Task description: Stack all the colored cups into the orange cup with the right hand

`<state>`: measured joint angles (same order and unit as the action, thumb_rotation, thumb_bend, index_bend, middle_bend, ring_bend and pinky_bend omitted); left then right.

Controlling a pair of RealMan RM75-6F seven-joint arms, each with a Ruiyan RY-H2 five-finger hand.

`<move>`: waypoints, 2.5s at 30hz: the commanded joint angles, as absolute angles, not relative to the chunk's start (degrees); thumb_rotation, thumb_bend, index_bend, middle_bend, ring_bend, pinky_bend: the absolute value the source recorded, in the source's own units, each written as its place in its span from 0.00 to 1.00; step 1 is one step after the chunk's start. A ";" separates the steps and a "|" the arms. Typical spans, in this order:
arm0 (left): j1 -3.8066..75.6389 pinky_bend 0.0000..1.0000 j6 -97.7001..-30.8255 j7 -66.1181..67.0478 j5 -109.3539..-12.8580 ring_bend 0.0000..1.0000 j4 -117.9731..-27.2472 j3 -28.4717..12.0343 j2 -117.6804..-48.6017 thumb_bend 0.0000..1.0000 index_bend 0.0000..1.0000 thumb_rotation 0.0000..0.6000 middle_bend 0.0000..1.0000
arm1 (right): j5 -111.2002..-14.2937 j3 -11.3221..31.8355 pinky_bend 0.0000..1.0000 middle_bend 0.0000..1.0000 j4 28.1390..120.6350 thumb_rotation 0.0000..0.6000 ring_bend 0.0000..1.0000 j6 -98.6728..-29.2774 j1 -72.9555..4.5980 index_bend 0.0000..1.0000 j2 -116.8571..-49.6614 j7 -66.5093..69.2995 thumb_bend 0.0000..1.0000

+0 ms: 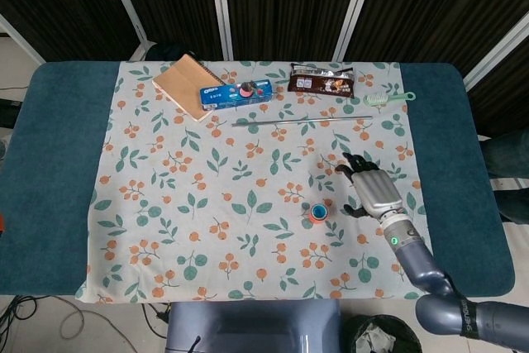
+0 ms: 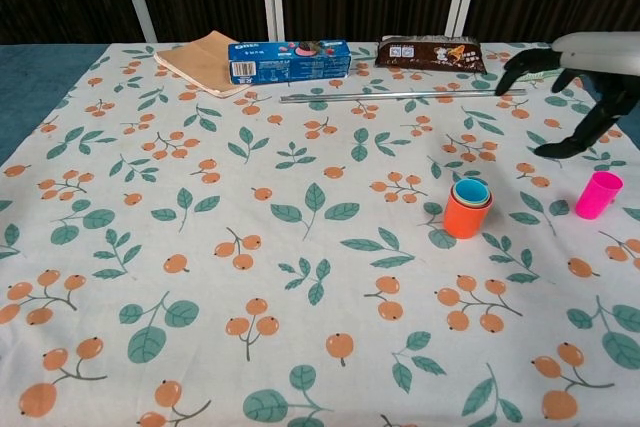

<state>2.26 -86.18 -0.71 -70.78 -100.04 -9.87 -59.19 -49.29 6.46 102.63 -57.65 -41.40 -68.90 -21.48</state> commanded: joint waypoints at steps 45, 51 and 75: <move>2.06 0.14 -86.67 0.40 -71.09 0.01 -100.15 -9.56 -59.51 0.39 0.15 1.00 0.03 | -56.53 4.67 0.17 0.00 81.91 1.00 0.03 -53.61 -32.79 0.41 -76.79 -7.06 0.36; 2.08 0.14 -86.62 0.48 -71.09 0.01 -100.11 -9.54 -59.52 0.39 0.15 1.00 0.03 | -56.26 4.74 0.17 0.00 81.26 1.00 0.03 -52.87 -32.42 0.42 -76.87 -6.96 0.36; 2.02 0.14 -86.48 0.69 -71.05 0.01 -100.24 -9.38 -59.50 0.40 0.15 1.00 0.03 | -56.96 5.99 0.17 0.00 80.85 1.00 0.04 -51.65 -32.12 0.48 -77.46 -6.64 0.36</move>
<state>2.02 -86.48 0.69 -71.05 -100.24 -9.38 -59.50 -56.95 5.98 80.84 -51.65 -32.12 -77.45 -6.64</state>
